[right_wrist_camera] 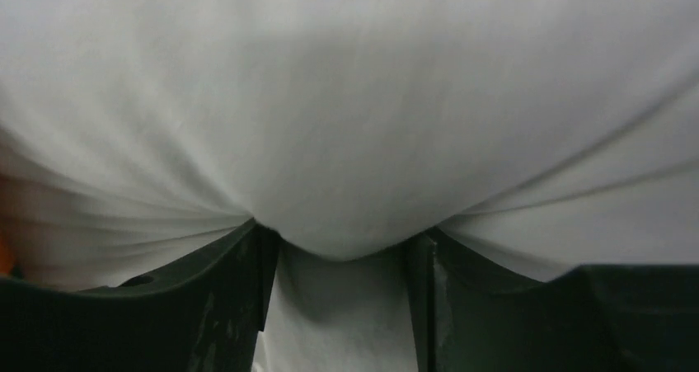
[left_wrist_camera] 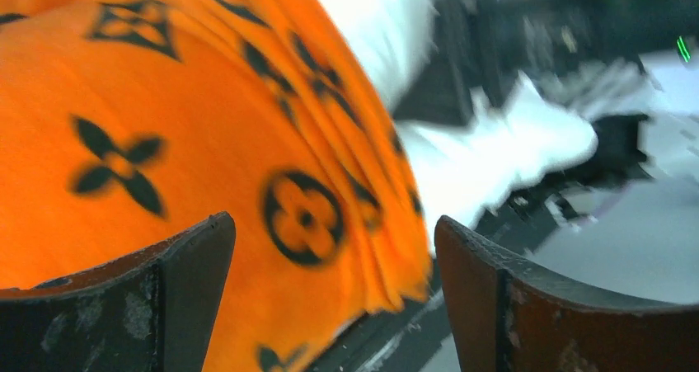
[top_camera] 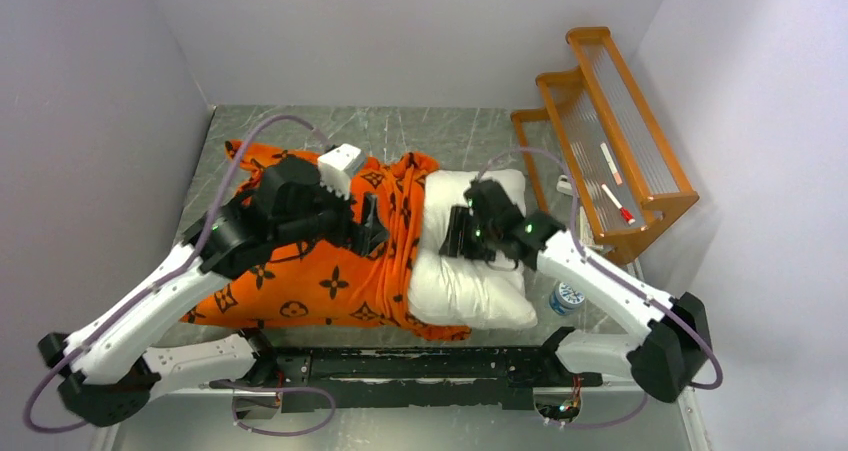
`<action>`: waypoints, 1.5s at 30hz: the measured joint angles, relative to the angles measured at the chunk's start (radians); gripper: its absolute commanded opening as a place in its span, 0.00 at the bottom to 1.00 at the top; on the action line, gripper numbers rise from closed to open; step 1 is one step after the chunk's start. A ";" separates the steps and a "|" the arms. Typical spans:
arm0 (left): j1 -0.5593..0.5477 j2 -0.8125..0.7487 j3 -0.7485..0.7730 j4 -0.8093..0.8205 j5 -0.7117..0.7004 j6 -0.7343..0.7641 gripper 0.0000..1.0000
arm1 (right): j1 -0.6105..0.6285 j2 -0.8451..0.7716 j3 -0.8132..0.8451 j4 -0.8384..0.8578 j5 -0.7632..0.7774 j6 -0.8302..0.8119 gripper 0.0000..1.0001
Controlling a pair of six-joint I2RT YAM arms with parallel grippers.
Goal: Remove the pillowcase from the pillow
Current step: Remove the pillow from the pillowcase.
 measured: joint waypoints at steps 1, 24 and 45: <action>0.002 0.042 0.021 -0.004 -0.037 0.003 0.96 | 0.031 -0.019 -0.054 0.032 0.018 0.030 0.47; 0.209 0.735 0.380 0.114 -0.081 0.151 0.81 | 0.154 -0.164 -0.554 0.617 0.038 0.450 0.43; 0.272 0.472 0.043 0.288 0.119 0.191 0.05 | 0.178 -0.354 -0.230 0.131 0.171 0.302 0.79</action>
